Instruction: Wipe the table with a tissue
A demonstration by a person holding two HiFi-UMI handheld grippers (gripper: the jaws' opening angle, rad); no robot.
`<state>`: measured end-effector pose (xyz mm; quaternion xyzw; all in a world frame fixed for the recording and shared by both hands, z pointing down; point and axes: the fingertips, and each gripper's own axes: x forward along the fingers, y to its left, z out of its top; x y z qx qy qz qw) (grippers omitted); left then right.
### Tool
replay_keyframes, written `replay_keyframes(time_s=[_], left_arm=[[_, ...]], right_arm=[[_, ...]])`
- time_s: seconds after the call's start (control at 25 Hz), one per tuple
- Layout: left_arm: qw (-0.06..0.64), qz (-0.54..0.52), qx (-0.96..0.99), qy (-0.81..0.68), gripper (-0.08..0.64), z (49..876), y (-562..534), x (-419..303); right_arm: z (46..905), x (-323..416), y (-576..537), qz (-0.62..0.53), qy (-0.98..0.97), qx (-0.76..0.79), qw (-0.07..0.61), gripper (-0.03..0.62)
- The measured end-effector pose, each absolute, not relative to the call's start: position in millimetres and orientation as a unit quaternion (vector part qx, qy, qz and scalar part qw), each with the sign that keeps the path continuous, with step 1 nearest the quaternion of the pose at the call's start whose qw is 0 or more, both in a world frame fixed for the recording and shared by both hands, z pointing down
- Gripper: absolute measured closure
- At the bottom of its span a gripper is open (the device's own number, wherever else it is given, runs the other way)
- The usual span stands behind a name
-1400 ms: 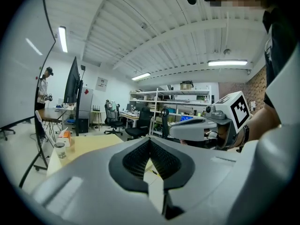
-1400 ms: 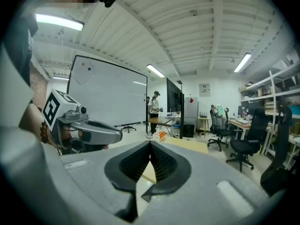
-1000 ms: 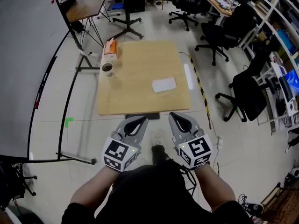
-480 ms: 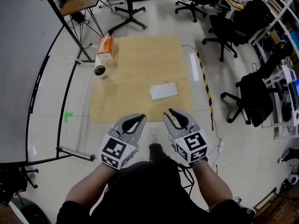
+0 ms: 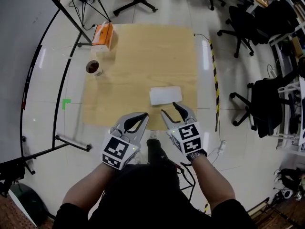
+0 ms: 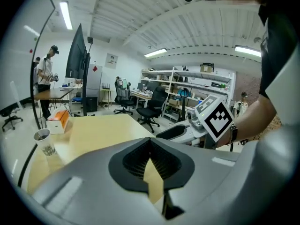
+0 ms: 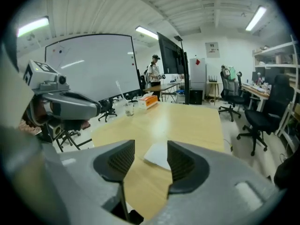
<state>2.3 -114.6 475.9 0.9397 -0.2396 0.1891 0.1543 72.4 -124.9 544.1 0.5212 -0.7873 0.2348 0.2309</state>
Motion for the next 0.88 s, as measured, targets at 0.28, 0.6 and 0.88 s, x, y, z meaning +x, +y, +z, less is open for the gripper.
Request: replay_keyframes(time_s=[0.28, 0.6, 0.88], left_arm=[[0.178, 0.209, 0.927, -0.255, 0.545, 507.0, -142.8, 12.5], [0.200, 0.217, 0.916, -0.273, 0.545, 525.2, -165.7, 12.2], [0.209, 0.216, 0.909, -0.288, 0.546, 531.1, -182.0, 9.9]], right_arm=[[597.5, 77.6, -164.2, 0.249, -0.776, 0.503, 0.289, 0.383], [643.1, 80.9, -186.7, 0.255, -0.762, 0.480, 0.353, 0.376], [669.2, 83.8, -185.8, 0.279, -0.746, 0.465, 0.387, 0.376]])
